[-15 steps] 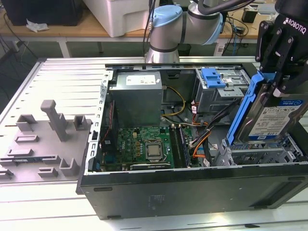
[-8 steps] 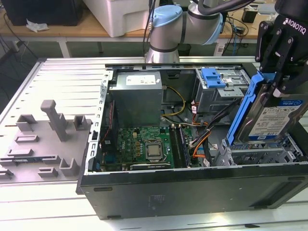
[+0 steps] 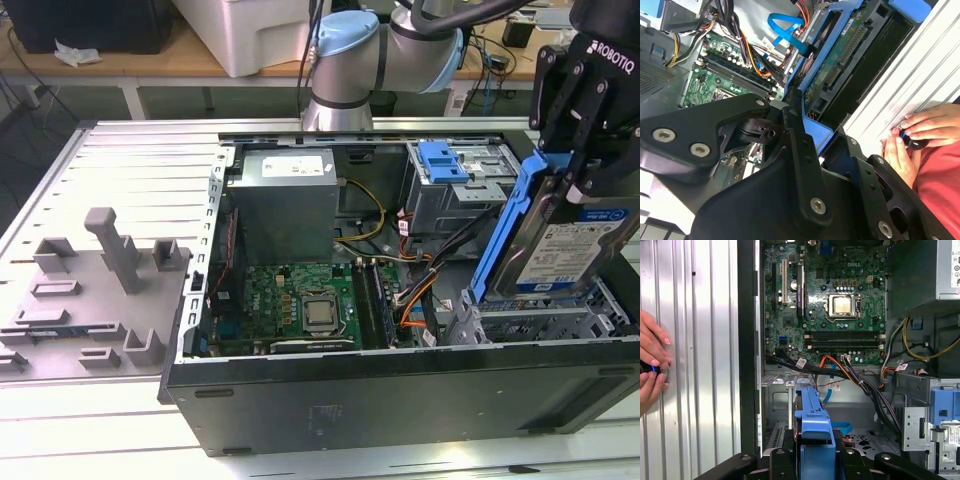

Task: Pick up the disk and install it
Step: 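Insert the disk into the insertion slot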

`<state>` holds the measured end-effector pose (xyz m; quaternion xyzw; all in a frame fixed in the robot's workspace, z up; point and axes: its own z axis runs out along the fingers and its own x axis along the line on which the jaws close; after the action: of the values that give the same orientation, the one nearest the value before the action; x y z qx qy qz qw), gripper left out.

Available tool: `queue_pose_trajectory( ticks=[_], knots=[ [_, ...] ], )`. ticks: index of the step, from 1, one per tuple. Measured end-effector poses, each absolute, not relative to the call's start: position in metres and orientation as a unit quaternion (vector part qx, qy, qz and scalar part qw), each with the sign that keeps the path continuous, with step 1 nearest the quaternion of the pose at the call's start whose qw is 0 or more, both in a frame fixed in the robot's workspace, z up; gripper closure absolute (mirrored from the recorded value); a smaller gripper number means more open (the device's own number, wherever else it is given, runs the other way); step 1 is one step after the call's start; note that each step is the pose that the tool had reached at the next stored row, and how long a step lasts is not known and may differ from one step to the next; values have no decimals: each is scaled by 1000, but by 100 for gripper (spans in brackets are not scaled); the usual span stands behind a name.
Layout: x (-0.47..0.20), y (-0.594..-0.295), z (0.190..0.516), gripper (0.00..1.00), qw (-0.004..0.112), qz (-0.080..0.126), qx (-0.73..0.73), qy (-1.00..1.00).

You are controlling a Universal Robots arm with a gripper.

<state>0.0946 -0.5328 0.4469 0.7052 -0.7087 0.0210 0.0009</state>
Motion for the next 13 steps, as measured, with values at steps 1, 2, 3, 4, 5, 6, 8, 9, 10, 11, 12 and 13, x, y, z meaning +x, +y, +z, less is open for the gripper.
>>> queue_pose_trajectory(
  ticks=[1,2,3,4,5,6,8,9,10,11,12,13],
  knots=[
    [95,-533,447,64,1,21,705,-709],
    [95,-533,446,64,1,21,705,-709],
    [95,-533,446,64,1,21,705,-709],
    [95,-533,446,64,1,21,705,-709],
    [95,-533,446,64,1,21,705,-709],
    [95,-533,446,64,1,21,705,-709],
    [95,-533,445,64,1,21,705,-709],
    [95,-533,445,64,1,21,705,-709],
    [95,-533,445,64,1,21,705,-709],
    [95,-533,444,64,1,21,705,-709],
    [95,-533,444,64,1,21,705,-709],
    [95,-533,444,64,1,21,705,-709]
  ],
)
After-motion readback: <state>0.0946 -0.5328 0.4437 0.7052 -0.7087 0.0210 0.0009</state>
